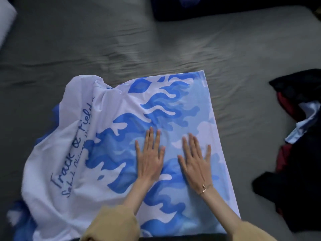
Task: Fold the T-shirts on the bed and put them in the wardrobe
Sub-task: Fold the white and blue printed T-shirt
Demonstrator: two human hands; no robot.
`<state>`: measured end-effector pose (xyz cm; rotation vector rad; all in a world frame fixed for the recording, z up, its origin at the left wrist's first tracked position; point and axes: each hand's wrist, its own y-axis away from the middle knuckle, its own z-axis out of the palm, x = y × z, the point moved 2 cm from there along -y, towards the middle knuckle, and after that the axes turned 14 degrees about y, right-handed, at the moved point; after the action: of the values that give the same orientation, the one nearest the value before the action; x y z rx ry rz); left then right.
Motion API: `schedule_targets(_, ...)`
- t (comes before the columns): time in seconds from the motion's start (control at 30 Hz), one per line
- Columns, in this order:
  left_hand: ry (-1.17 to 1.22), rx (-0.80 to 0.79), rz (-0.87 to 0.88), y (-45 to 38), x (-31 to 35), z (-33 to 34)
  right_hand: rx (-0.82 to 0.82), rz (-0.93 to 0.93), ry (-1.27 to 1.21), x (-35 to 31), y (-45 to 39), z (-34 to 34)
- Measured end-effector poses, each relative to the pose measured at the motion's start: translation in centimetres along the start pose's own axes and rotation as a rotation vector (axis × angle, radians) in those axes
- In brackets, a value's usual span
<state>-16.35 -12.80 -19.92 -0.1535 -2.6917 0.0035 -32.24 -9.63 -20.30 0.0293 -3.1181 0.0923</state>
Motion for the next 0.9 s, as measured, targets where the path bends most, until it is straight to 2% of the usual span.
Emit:
schedule_targets(0.07, -0.001, 0.013, -0.050, 1.7, -1.2, -0.7, -0.027, 0.121, 0.026, 1.2, 1.1, -0.2)
schedule_targets(0.13, 0.019, 0.035, -0.127, 2.9, -2.8, -1.4, -0.049, 0.161, 0.026, 1.2, 1.8, -0.6)
schedule_targets(0.27, 0.071, 0.081, -0.194, 4.9, -5.5, -3.2, 0.000, -0.074, -0.001, -3.1, 3.5, -1.2)
schedule_targets(0.47, 0.025, 0.291, -0.300, 7.8, -11.5, -8.9, 0.163, -0.304, -0.048, -12.7, 5.1, -2.9)
schedule_targets(0.67, 0.130, 0.461, -0.487, 7.5, -20.6, -16.6, 0.121, -0.434, -0.226, -23.2, 3.7, -4.9)
schedule_targets(0.77, 0.244, 0.427, -0.620, 6.1, -24.9, -19.1, 0.001, -0.426, -0.288, -27.5, 0.6, -5.7)
schedule_targets(0.9, 0.479, 0.248, -0.768, 3.6, -28.9, -20.4, -0.108, -0.377, -0.223, -31.4, -5.1, -6.1)
